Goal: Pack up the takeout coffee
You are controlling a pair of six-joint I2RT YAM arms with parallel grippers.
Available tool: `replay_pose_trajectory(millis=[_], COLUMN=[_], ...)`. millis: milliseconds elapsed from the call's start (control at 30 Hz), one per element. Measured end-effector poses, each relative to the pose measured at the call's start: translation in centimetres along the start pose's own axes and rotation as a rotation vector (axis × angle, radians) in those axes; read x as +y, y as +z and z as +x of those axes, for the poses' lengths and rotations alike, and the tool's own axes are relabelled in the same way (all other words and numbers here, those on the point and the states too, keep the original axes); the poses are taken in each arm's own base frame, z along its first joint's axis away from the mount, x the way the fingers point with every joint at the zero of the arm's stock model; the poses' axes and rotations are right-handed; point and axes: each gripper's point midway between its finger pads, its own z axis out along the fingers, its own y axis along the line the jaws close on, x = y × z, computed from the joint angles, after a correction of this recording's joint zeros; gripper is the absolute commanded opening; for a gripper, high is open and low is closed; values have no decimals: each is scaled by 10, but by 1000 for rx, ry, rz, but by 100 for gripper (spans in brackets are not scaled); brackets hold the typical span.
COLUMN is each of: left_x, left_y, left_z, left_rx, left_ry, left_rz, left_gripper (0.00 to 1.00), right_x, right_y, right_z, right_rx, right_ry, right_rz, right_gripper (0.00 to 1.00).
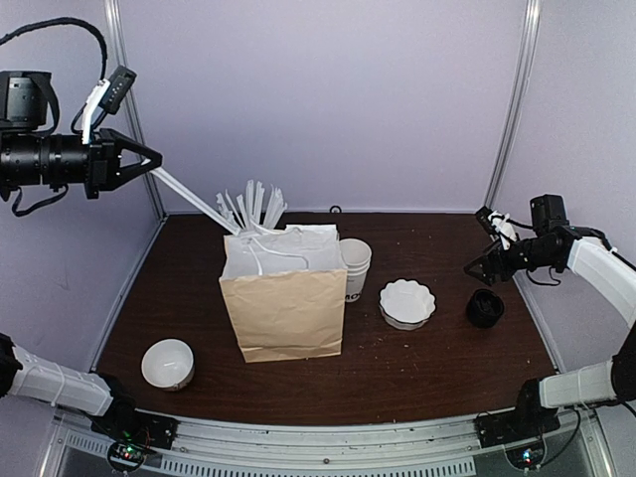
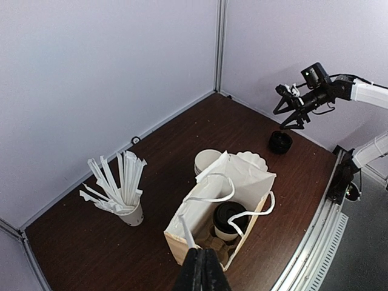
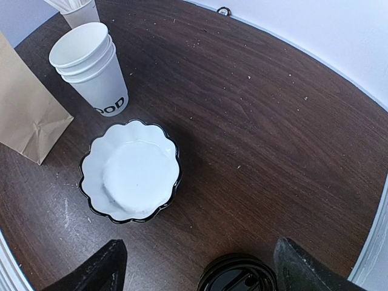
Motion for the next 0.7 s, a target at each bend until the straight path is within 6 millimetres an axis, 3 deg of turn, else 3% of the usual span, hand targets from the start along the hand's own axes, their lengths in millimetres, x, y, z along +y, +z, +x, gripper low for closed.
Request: replay_pose_trajectory(millis=[167,333,500,700], left_x=[-3,-4,-9,-13], left_y=[-12,-8,14,44], left_z=[-5,6,40,52], left_rx=[-33,5,104,152], left_ry=[-10,-42,-93,-124], left_rz=[3,9,61,117], left_gripper=[0,0,0,0], right_x=[0,0,0,0], right_y=[0,0,1,1], right_z=[0,0,1,2], right_rx=[0,0,4,6], right_ry=[-1,-3,-4,-4], right_rz=[0,0,-3,-4], right_gripper=[88,88,88,88])
